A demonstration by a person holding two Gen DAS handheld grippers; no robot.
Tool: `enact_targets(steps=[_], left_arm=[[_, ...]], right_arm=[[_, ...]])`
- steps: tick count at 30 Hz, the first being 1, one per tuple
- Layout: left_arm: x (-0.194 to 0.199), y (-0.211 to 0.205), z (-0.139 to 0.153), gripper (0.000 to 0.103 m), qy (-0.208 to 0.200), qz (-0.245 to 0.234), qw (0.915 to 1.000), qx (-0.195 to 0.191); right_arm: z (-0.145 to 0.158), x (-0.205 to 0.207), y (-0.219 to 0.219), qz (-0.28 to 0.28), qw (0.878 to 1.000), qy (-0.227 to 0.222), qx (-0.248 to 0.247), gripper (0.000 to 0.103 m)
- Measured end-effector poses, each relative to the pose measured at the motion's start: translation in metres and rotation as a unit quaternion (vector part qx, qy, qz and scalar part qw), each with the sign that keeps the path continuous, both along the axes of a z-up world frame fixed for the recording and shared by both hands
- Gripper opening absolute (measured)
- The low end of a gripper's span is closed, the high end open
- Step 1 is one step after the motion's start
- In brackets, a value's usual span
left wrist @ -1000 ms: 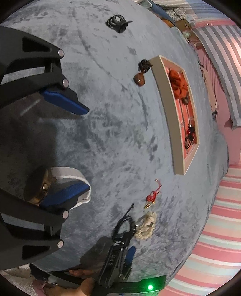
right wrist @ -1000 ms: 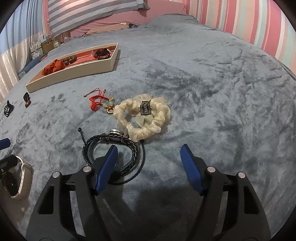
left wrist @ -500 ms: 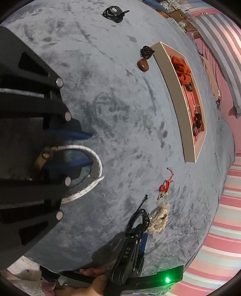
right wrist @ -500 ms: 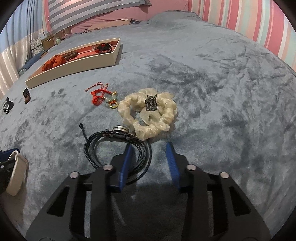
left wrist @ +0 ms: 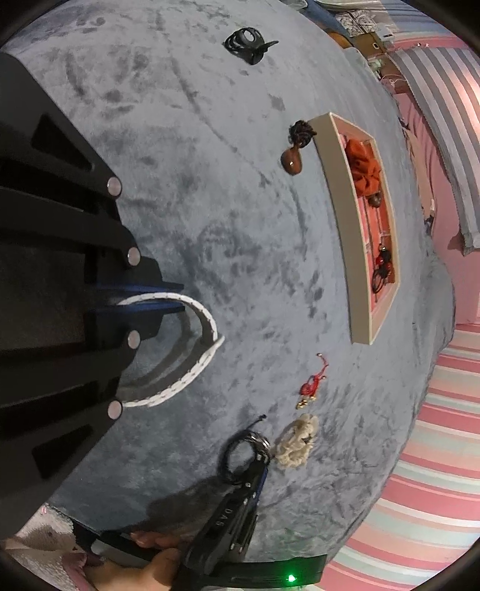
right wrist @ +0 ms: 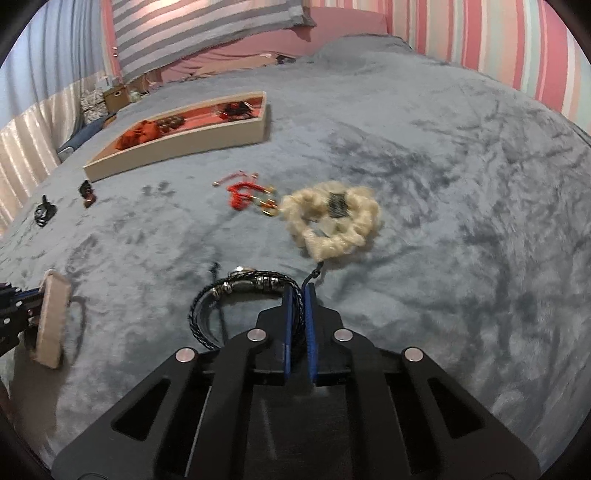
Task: Organize jewelry
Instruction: 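Grasp the black braided bracelet with the right tool while the left tool grasps the white watch, then carry the watch and braided bracelet into the tray and open both tools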
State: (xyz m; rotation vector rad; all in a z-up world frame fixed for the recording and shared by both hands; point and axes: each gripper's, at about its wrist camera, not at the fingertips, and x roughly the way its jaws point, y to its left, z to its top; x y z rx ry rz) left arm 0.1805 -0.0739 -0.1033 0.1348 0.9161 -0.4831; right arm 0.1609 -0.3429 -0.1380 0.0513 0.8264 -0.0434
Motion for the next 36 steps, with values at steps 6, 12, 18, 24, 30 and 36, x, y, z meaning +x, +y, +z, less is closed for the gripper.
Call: enact_targets(steps=[6, 12, 18, 24, 30, 36], left_arm=[[-0.005, 0.006, 0.010, 0.005, -0.023, 0.000, 0.9997, -0.011], [-0.003, 0.017, 0.020, 0.005, -0.036, 0.013, 0.9988, -0.033], [0.006, 0.032, 0.036, 0.005, -0.055, 0.029, 0.9969, -0.048], [0.031, 0.046, 0.052, 0.005, -0.071, 0.054, 0.9948, -0.051], [0.069, 0.058, 0.077, 0.005, -0.091, 0.078, 0.9914, -0.051], [0.118, 0.064, 0.100, 0.005, -0.105, 0.099, 0.9884, -0.046]], right_arm=[[0.012, 0.005, 0.021, 0.022, 0.999, -0.020, -0.010, 0.007], [0.019, 0.013, 0.032, 0.033, 0.999, -0.033, -0.009, 0.007], [0.032, 0.028, 0.041, 0.042, 0.998, -0.051, -0.007, 0.007], [0.054, 0.055, 0.052, 0.054, 0.996, -0.074, -0.008, 0.007], [0.073, 0.090, 0.063, 0.066, 0.994, -0.090, -0.010, 0.007], [0.091, 0.135, 0.069, 0.070, 0.992, -0.101, -0.004, 0.006]])
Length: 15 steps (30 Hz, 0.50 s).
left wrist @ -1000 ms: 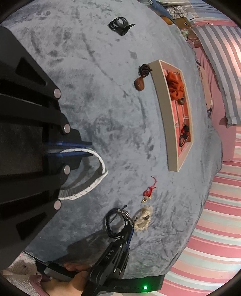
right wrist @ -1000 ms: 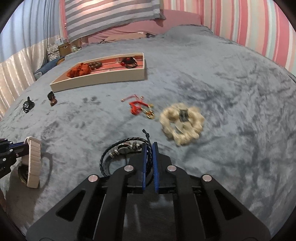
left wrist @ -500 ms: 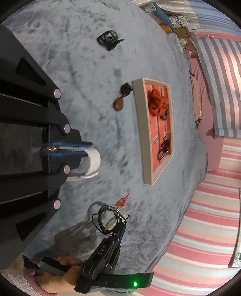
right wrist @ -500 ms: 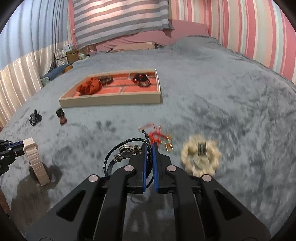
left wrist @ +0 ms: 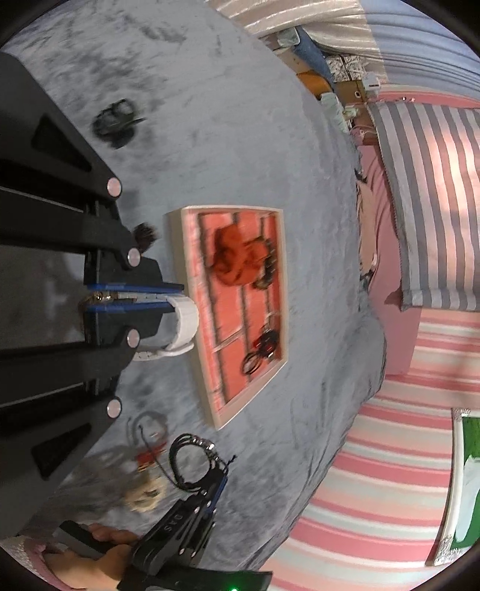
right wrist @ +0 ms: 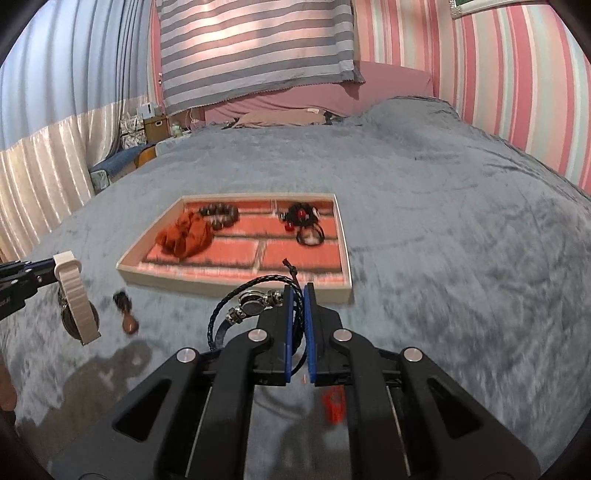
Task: Organize jewelry
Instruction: 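Carry the watch and braided bracelet into the tray and open both tools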
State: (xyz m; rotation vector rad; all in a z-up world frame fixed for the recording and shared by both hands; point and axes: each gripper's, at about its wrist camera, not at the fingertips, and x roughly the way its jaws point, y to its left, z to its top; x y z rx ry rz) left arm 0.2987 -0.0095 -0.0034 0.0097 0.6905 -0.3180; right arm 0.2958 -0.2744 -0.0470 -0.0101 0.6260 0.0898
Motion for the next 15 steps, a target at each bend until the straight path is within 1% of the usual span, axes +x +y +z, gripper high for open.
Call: enact_targets(steps=[5, 8, 11, 15], left_arm=[[0.045, -0.003, 0.012, 0.005, -0.006, 0.012, 0.9999, 0.006], [0.067, -0.006, 0.011, 0.005, -0.005, 0.015, 0.9998, 0.011], [0.093, -0.010, 0.006, 0.005, 0.001, 0.019, 0.9997, 0.014], [0.127, -0.011, -0.010, 0.005, 0.020, 0.028, 0.9992, 0.018]], right_arm=[[0.016, 0.043, 0.003, 0.000, 1.000, -0.010, 0.000, 0.007], [0.023, 0.070, 0.006, -0.001, 1.000, -0.015, -0.001, 0.007], [0.025, 0.093, 0.009, -0.001, 1.000, -0.016, -0.002, 0.007], [0.020, 0.124, 0.014, 0.000, 1.000, -0.009, -0.006, 0.007]])
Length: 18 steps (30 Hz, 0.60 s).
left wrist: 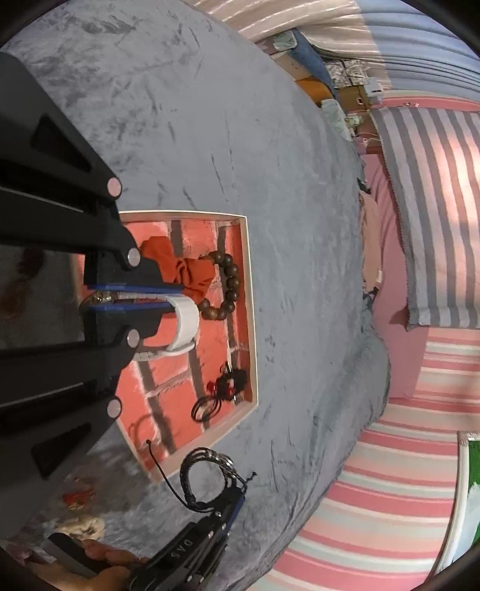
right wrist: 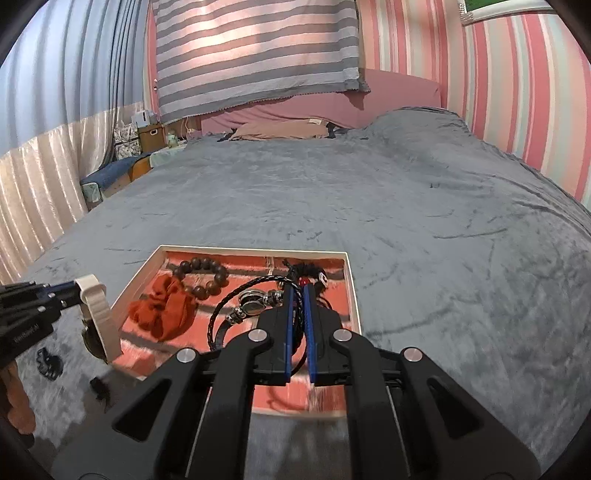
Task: Organize jewelry
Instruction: 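Carry the watch and braided bracelet into the tray and open both tools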
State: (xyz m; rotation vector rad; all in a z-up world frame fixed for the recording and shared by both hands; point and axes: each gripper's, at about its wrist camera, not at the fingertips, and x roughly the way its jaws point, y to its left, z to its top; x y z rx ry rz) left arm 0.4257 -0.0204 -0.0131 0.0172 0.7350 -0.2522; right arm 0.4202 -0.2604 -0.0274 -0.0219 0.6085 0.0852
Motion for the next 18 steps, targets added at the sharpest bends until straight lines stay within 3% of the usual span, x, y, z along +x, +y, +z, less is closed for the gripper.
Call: enact_targets(steps=[9, 18], left_arm=[[0.053, 0.003, -0.049, 0.005, 0.048, 0.023, 0.9985, 0.016], [0.084, 0.007, -0.070, 0.005, 0.067, 0.039, 0.9967, 0.025]], right_arm=[[-0.043, 0.052, 0.006, -0.007, 0.999, 0.038, -0.010, 0.006], [-0.075, 0.079, -0.003, -0.024, 0.997, 0.067, -0.013, 0.007]])
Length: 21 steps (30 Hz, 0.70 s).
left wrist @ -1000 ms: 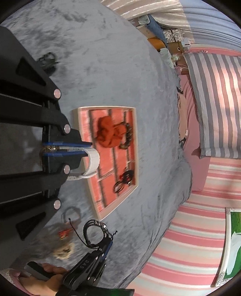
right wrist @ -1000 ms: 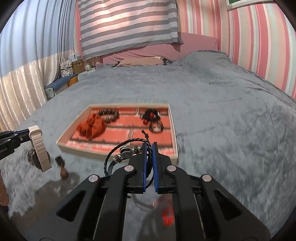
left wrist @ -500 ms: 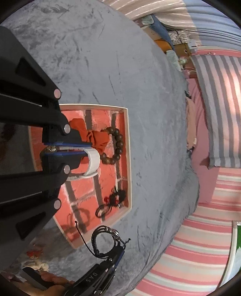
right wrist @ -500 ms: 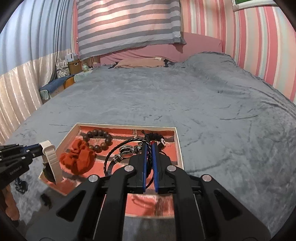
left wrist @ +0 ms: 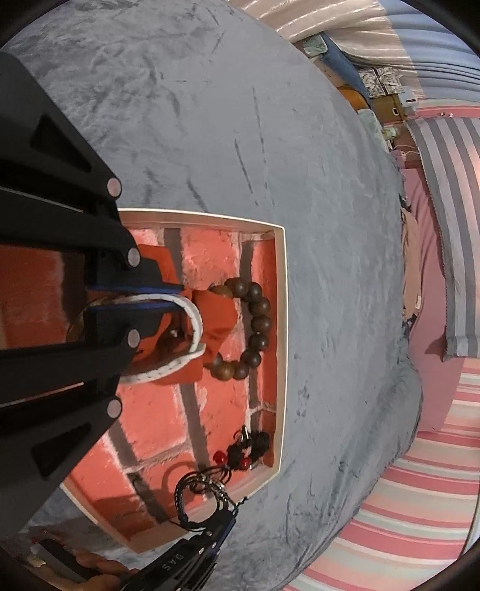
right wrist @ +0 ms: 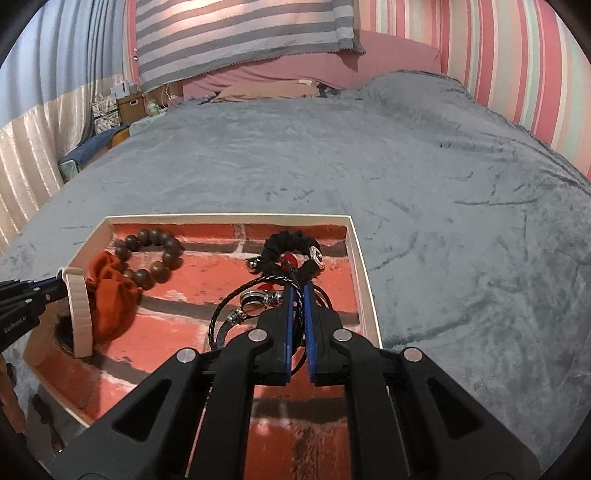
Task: Organize jewelry
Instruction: 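Carry the watch and braided bracelet into the tray and open both tools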
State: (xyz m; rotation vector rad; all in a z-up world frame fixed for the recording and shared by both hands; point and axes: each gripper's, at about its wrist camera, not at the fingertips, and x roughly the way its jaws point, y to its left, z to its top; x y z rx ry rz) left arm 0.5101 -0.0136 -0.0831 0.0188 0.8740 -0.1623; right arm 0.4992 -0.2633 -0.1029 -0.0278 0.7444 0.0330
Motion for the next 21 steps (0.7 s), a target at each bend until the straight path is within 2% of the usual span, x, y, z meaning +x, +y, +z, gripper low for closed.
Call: enact_targets(steps=[10, 18, 20, 21], left_arm=[[0.020, -0.003, -0.012, 0.005, 0.018, 0.006, 0.9996, 0.019], [0.018, -0.004, -0.012, 0.007, 0.020, 0.003, 0.9993, 0.030], [0.017, -0.004, -0.012, 0.007, 0.023, 0.003, 0.9993, 0.028], [0.016, -0.004, -0.011, 0.007, 0.024, 0.003, 0.9993, 0.027]], right_arm=[[-0.027, 0.026, -0.011, -0.017, 0.999, 0.046, 0.002, 0.007], [-0.036, 0.035, -0.015, -0.021, 0.995, 0.095, 0.012, 0.009], [-0.036, 0.035, -0.013, -0.019, 0.995, 0.101, 0.007, 0.011], [-0.037, 0.036, -0.013, -0.016, 0.994, 0.106, 0.009, 0.017]])
